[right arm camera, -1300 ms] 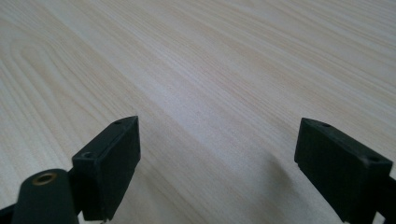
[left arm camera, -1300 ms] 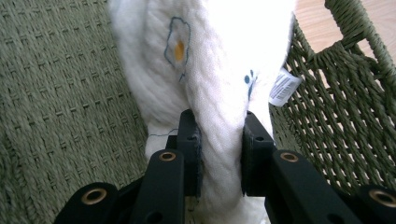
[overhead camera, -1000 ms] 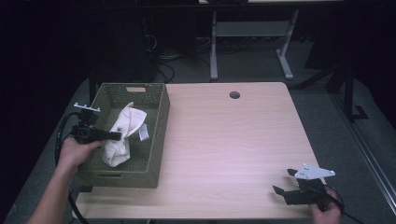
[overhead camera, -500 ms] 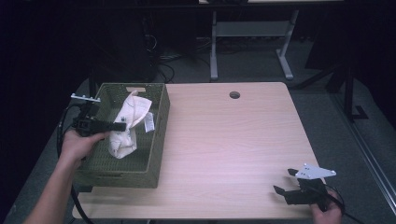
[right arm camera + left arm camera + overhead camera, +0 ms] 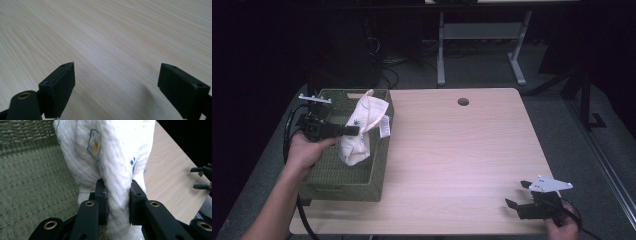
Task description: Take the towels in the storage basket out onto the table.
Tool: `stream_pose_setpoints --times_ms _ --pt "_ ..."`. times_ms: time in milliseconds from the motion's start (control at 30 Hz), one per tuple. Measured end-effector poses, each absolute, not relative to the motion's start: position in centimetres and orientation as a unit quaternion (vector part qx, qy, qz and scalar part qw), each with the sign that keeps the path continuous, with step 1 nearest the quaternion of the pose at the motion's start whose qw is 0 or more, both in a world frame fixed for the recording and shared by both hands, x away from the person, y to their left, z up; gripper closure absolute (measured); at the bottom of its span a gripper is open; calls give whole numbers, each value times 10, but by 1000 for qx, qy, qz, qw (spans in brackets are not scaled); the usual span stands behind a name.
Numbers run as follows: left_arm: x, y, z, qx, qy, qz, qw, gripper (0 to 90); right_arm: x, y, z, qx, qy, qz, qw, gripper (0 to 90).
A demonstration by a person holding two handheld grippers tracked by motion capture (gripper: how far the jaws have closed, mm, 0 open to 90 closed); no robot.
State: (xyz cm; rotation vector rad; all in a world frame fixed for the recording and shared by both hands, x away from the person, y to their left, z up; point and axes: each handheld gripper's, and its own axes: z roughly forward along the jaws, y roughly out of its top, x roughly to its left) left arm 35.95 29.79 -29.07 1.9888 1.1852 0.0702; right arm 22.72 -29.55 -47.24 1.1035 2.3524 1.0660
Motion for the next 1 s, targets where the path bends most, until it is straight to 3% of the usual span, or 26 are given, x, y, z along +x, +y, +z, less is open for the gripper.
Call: stream_pose_setpoints --times_ms 1000 --pt "372 226 -277 817 410 15 404 735 225 -295 -470 384 825 380 167 140"
